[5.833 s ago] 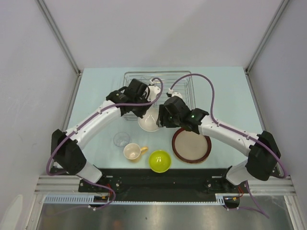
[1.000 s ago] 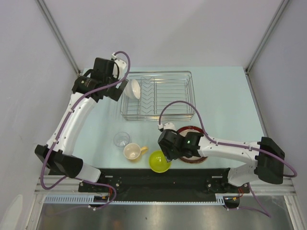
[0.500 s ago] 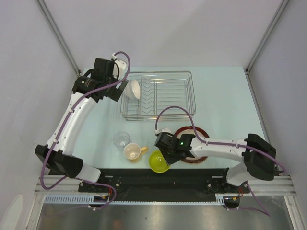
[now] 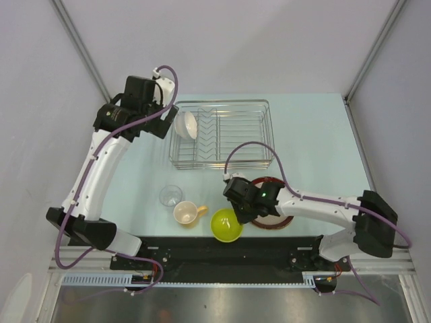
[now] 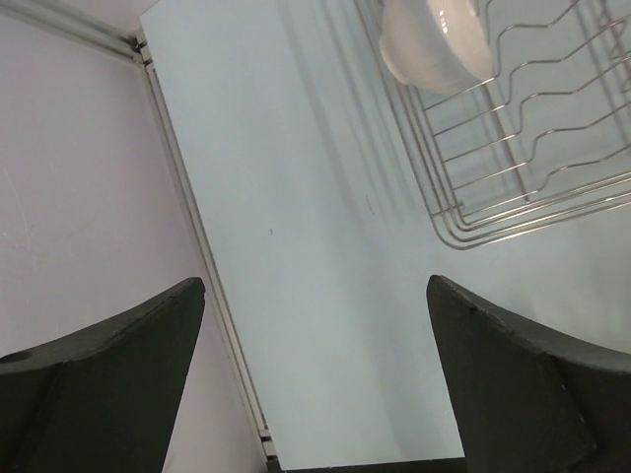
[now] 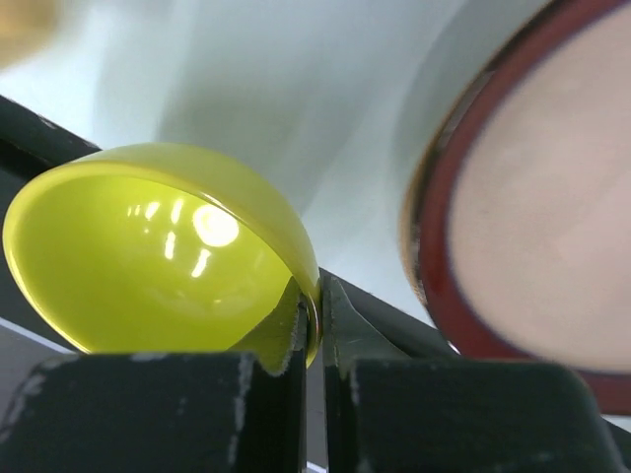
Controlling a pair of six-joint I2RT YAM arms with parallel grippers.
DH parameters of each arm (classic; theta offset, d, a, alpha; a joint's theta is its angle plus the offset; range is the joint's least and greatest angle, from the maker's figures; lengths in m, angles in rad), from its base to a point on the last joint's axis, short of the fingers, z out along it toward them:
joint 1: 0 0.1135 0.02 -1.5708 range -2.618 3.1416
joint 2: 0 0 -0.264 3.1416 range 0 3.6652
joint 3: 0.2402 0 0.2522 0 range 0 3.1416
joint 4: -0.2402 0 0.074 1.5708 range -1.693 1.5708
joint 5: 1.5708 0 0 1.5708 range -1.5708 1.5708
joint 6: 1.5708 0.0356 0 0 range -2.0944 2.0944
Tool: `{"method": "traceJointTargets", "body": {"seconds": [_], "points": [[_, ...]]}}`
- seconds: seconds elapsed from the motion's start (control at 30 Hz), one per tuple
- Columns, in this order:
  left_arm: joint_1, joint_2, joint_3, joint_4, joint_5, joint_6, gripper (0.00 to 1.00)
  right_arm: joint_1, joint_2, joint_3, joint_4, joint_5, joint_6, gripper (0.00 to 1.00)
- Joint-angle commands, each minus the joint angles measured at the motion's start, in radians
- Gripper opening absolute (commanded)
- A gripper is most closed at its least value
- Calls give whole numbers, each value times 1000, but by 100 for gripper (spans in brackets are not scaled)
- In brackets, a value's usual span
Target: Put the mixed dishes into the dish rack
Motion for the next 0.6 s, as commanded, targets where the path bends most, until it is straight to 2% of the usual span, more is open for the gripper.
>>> {"method": "traceJointTargets", "body": {"seconds": [0.0, 0.1, 0.2, 0.23, 0.37, 0.57], "points": [[-4, -17, 123, -50, 101, -45, 100, -45, -118, 135, -79, 83, -30, 0], [-7, -7, 171, -90, 192, -81, 100, -65, -150, 181, -131, 128, -53, 0], [-7, 13, 211, -142, 346, -126, 100, -86, -167, 244, -148, 194, -71, 0], [-10, 12, 208, -147, 423, -140, 100, -106, -166, 279, -139, 209, -77, 0], [-36, 4, 150, -158, 566, -163, 100, -162, -100, 385, -105, 238, -140, 0], [-99, -37, 38, -139, 644, -177, 100, -203, 47, 520, -56, 220, -180, 0]]}}
